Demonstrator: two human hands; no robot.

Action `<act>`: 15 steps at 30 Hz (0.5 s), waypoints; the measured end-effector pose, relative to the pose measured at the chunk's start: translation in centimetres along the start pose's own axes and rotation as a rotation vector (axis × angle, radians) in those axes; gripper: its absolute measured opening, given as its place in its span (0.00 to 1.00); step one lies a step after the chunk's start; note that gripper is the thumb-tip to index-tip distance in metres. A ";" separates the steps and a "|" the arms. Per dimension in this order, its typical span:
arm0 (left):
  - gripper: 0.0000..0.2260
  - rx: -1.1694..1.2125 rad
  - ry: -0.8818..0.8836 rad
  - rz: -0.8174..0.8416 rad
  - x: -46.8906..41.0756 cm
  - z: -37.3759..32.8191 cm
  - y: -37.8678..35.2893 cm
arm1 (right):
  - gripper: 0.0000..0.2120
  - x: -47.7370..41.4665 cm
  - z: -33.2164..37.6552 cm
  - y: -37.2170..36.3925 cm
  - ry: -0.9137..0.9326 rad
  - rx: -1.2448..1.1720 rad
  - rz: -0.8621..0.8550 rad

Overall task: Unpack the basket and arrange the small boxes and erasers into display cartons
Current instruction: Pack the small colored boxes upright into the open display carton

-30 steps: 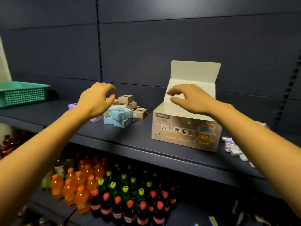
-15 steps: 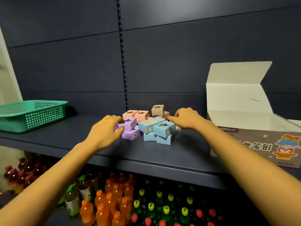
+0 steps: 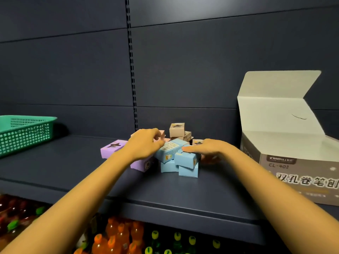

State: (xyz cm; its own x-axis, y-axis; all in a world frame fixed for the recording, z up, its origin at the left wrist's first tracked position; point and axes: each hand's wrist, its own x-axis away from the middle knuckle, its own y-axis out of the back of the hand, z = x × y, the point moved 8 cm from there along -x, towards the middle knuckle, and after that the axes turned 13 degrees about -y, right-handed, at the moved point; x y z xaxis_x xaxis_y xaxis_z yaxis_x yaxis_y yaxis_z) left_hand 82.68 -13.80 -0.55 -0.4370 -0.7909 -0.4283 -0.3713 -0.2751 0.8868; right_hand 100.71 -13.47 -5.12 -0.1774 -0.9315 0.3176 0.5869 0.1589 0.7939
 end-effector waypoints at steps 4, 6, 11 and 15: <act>0.15 0.023 -0.039 0.023 -2.2 -0.8 -0.5 | 0.16 -1.2 0.0 -0.3 0.031 -0.171 0.024; 0.15 0.005 -0.044 0.010 -3.5 -0.7 -0.5 | 0.18 -1.7 0.0 0.1 0.020 -0.211 -0.017; 0.14 0.021 0.024 -0.016 -7.5 1.5 -1.5 | 0.27 -1.1 0.8 4.0 0.031 -0.227 -0.255; 0.20 0.081 0.090 0.023 -10.8 2.2 -2.9 | 0.30 2.1 2.5 7.7 0.072 -0.044 -0.479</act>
State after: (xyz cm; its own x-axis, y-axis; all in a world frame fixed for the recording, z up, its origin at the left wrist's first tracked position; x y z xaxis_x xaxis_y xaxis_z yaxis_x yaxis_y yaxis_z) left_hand 86.69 -3.27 1.09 -0.3725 -0.8433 -0.3875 -0.4286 -0.2140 0.8778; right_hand 102.85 -13.40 2.96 -0.3815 -0.9171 -0.1157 0.4860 -0.3055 0.8188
